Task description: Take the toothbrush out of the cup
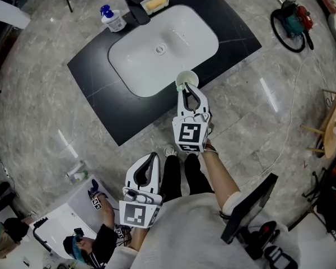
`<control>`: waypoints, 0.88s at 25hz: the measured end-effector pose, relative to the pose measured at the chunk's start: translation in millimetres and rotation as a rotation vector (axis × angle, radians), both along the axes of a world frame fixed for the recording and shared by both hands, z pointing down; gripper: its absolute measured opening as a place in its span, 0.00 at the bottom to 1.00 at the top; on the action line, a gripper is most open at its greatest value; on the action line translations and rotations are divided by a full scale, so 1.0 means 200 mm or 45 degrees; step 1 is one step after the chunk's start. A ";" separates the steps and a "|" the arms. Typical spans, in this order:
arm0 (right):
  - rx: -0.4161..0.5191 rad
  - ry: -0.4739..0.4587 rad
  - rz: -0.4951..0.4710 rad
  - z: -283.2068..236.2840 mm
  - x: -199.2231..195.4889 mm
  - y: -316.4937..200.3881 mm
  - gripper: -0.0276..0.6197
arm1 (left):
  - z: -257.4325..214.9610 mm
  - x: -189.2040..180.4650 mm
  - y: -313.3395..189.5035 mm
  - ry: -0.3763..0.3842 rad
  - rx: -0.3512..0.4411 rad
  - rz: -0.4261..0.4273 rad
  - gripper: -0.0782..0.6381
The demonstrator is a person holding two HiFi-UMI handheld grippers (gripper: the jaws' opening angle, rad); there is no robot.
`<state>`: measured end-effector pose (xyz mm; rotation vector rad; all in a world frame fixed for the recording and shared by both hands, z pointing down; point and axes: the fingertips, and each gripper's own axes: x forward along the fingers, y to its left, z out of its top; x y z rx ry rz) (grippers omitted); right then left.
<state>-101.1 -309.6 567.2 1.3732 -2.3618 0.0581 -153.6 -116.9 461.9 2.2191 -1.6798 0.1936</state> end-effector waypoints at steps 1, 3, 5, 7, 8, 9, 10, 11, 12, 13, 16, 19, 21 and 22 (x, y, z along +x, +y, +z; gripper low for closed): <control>-0.001 -0.012 0.001 -0.01 0.01 0.00 0.09 | 0.00 0.01 0.00 0.000 0.002 0.002 0.11; 0.004 -0.030 0.002 -0.03 0.02 0.00 0.09 | -0.01 0.02 0.00 0.002 0.005 0.004 0.12; 0.016 -0.045 0.002 -0.06 0.03 0.00 0.09 | -0.01 0.03 -0.01 0.001 0.011 0.006 0.11; 0.028 -0.067 0.006 -0.12 0.04 0.00 0.09 | -0.03 0.04 -0.01 0.001 0.023 0.009 0.11; 0.037 -0.079 0.008 -0.15 0.05 0.00 0.09 | -0.03 0.05 -0.01 0.002 0.031 0.011 0.12; 0.047 -0.090 0.009 -0.18 0.06 0.01 0.09 | -0.05 0.06 -0.02 0.003 0.040 0.015 0.12; 0.058 -0.100 0.009 -0.22 0.07 0.01 0.09 | -0.06 0.07 -0.03 0.004 0.050 0.019 0.12; 0.069 -0.108 0.007 -0.25 0.08 0.02 0.09 | -0.07 0.08 -0.03 0.004 0.061 0.024 0.12; 0.079 -0.115 0.005 -0.28 0.09 0.02 0.09 | -0.09 0.09 -0.04 0.004 0.072 0.030 0.11; 0.085 -0.123 0.003 -0.31 0.09 0.03 0.09 | -0.10 0.11 -0.05 0.002 0.084 0.037 0.12; 0.104 -0.145 0.005 -0.40 0.13 0.05 0.09 | -0.16 0.15 -0.06 0.001 0.126 0.059 0.11; 0.131 -0.164 -0.003 -0.50 0.15 0.08 0.09 | -0.21 0.19 -0.09 0.020 0.148 0.060 0.11; 0.151 -0.175 -0.018 -0.57 0.16 0.11 0.09 | -0.25 0.20 -0.10 -0.006 0.188 0.085 0.12; 0.163 -0.180 -0.027 -0.61 0.16 0.12 0.09 | -0.26 0.21 -0.10 -0.016 0.206 0.098 0.11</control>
